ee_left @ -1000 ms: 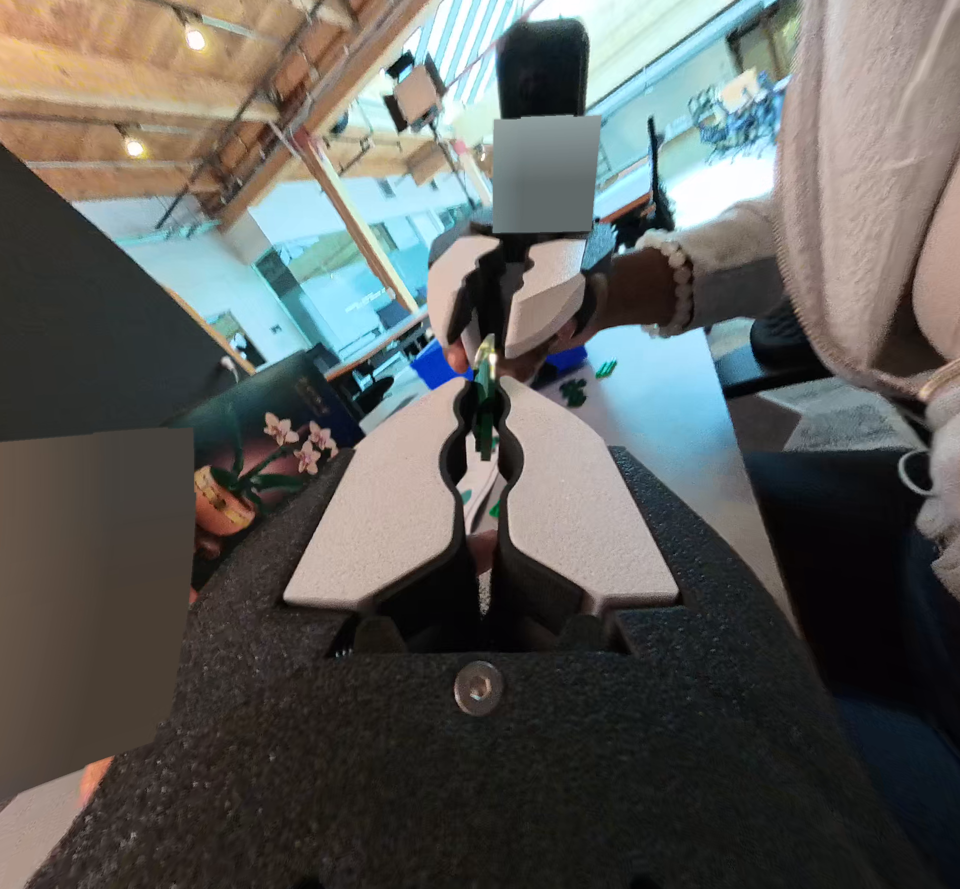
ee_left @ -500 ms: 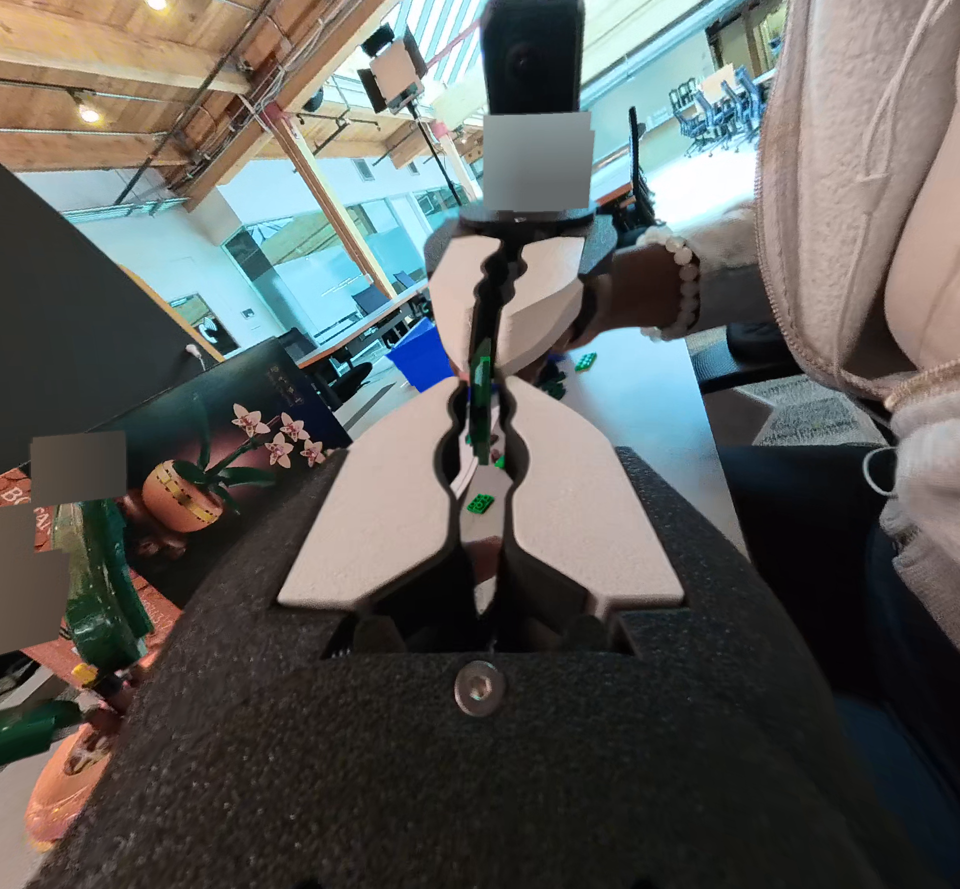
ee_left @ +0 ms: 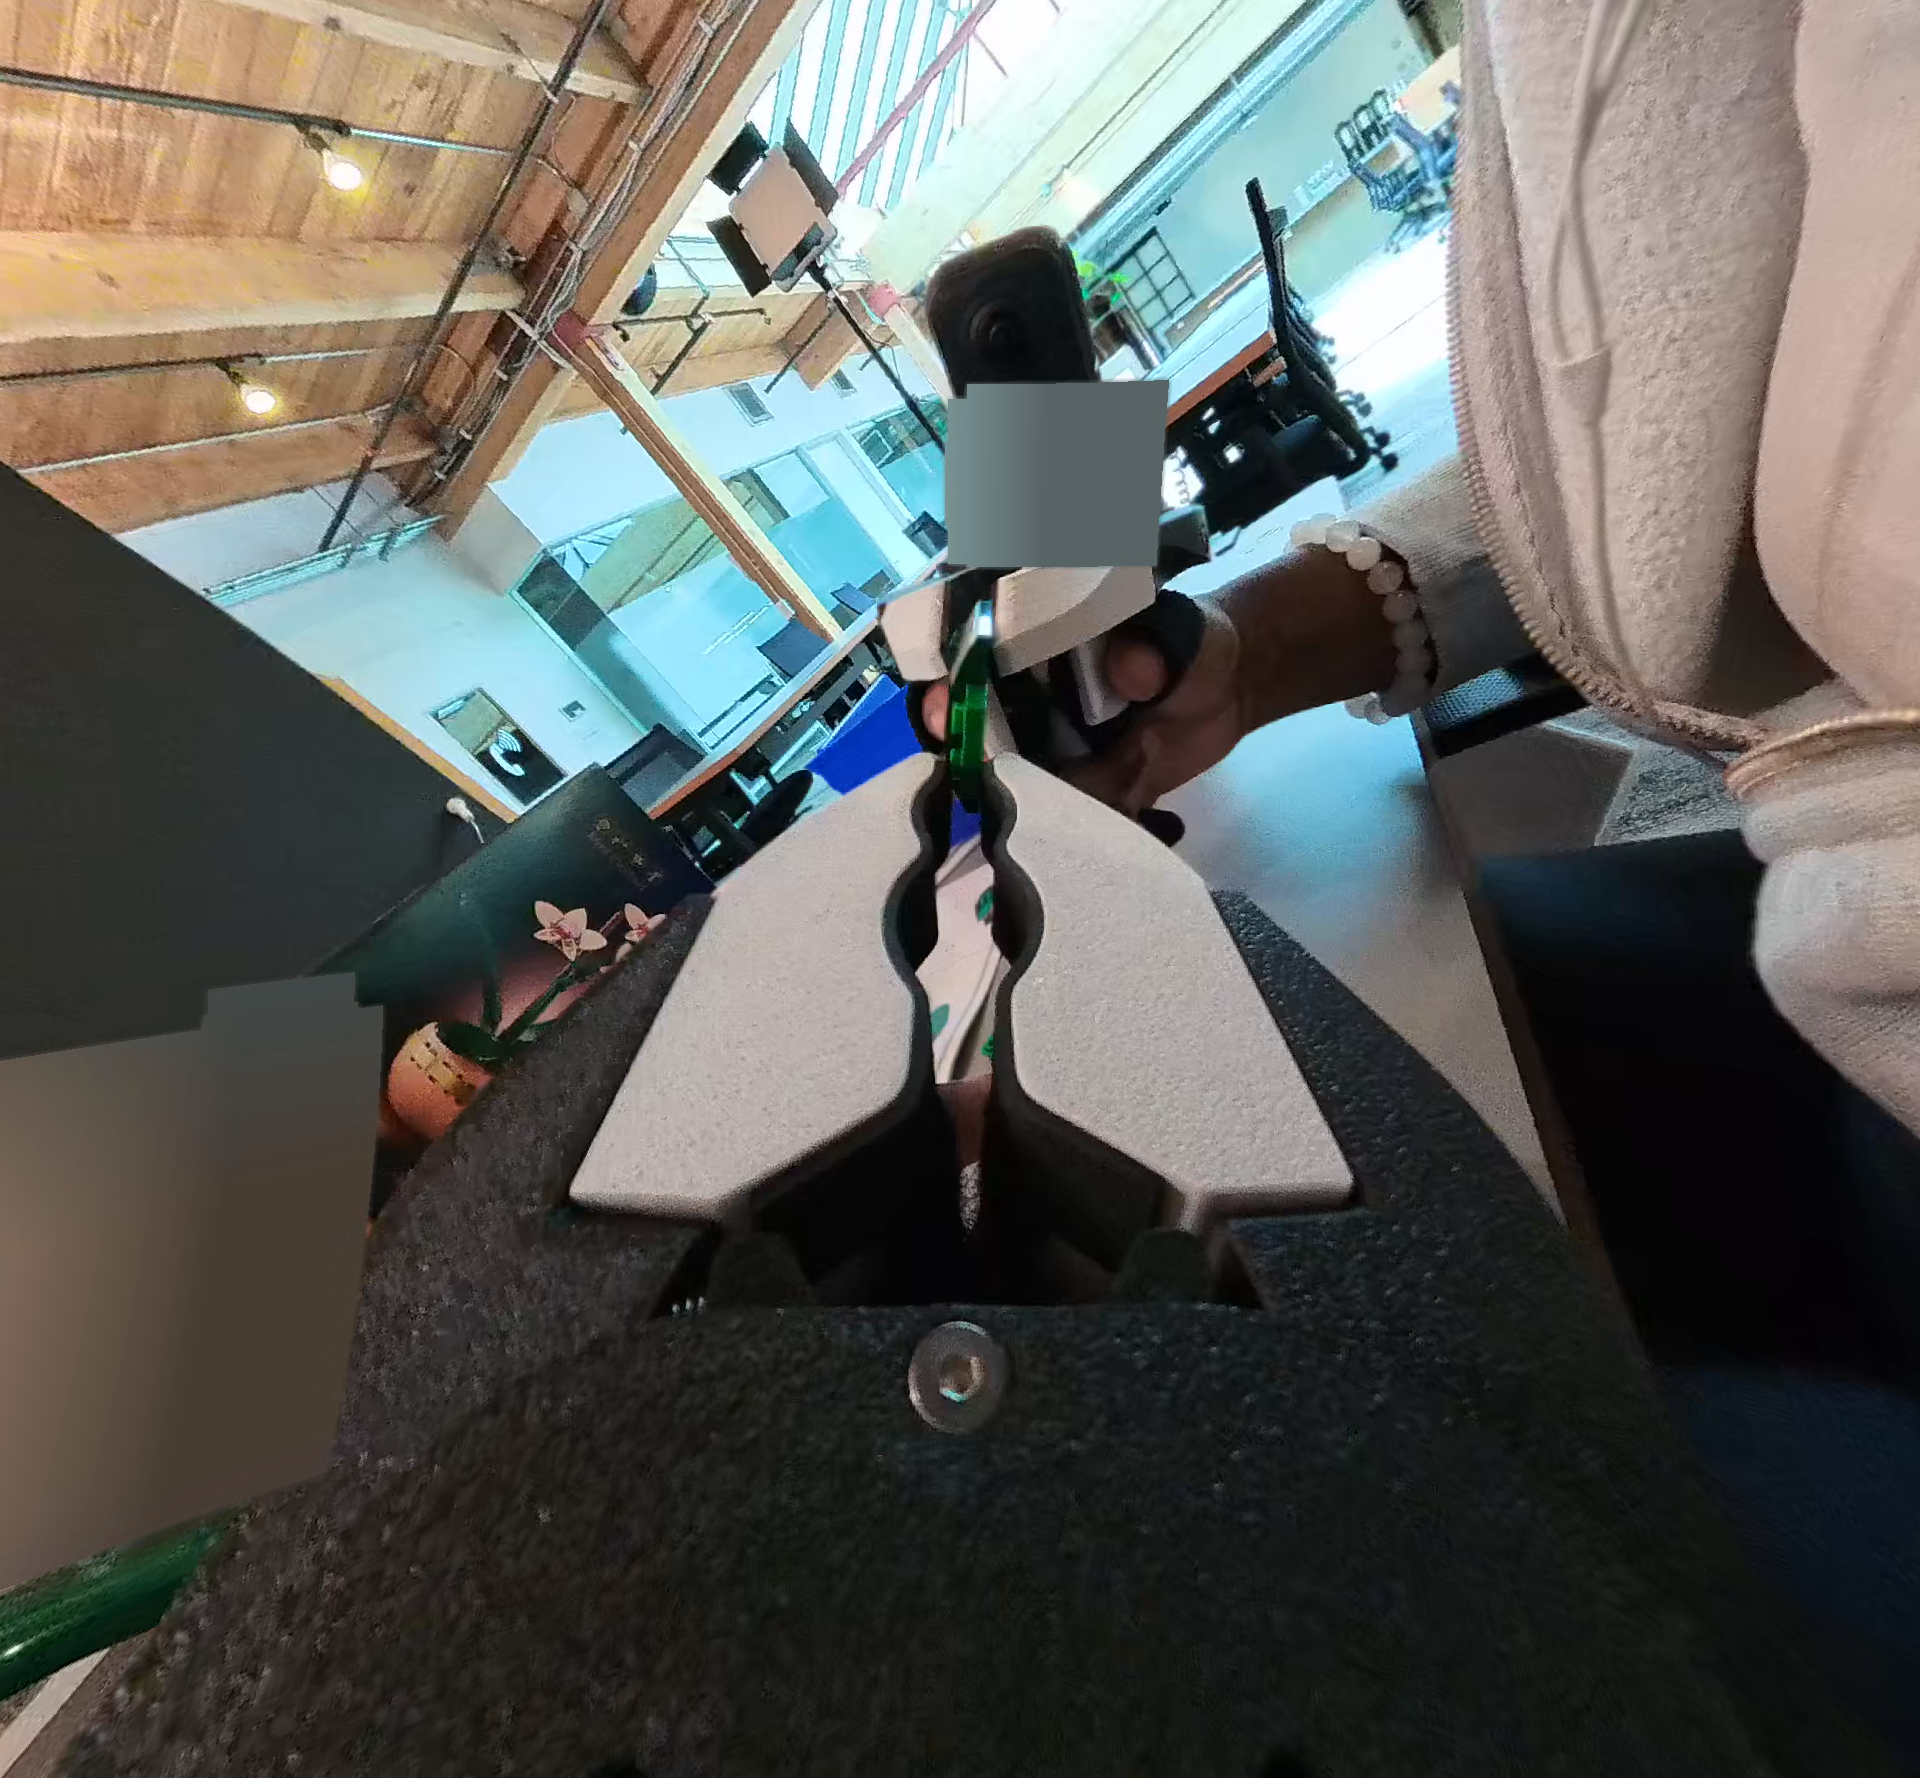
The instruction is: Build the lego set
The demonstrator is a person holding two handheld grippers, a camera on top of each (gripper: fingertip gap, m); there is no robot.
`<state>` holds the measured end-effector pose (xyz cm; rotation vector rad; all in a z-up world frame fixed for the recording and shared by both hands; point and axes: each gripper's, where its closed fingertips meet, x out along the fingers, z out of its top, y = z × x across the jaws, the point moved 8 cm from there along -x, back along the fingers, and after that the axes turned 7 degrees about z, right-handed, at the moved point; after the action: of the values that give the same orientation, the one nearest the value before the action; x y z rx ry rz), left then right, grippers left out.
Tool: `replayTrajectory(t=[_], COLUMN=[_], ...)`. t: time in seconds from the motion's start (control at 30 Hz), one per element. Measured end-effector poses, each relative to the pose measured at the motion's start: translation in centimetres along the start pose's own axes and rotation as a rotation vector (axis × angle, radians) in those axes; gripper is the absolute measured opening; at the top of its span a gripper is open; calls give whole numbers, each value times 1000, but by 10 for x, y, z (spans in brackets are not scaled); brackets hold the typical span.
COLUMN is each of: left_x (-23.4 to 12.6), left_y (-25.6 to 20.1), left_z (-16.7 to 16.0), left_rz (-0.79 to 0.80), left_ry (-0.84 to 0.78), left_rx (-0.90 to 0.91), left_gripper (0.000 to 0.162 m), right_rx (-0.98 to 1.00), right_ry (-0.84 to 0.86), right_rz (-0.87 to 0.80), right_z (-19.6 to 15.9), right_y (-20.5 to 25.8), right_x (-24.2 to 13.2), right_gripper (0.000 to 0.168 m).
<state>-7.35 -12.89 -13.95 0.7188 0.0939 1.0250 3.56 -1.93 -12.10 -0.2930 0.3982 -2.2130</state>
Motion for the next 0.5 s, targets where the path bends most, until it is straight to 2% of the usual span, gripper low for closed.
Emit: replayTrajectory(t=[0.1,0.5], left_x=[0,0], left_y=[0,-3], left_z=[1,1], left_rz=[-15,-6], left_ry=[-18,-10], left_rx=[-22,9], left_gripper=[4,4], right_rx=[-32,-61], right_ry=[47,152], right_rz=[5,-13], right_z=[1,4], right_y=[1,2], right_x=[3,4], right_gripper=[14,6])
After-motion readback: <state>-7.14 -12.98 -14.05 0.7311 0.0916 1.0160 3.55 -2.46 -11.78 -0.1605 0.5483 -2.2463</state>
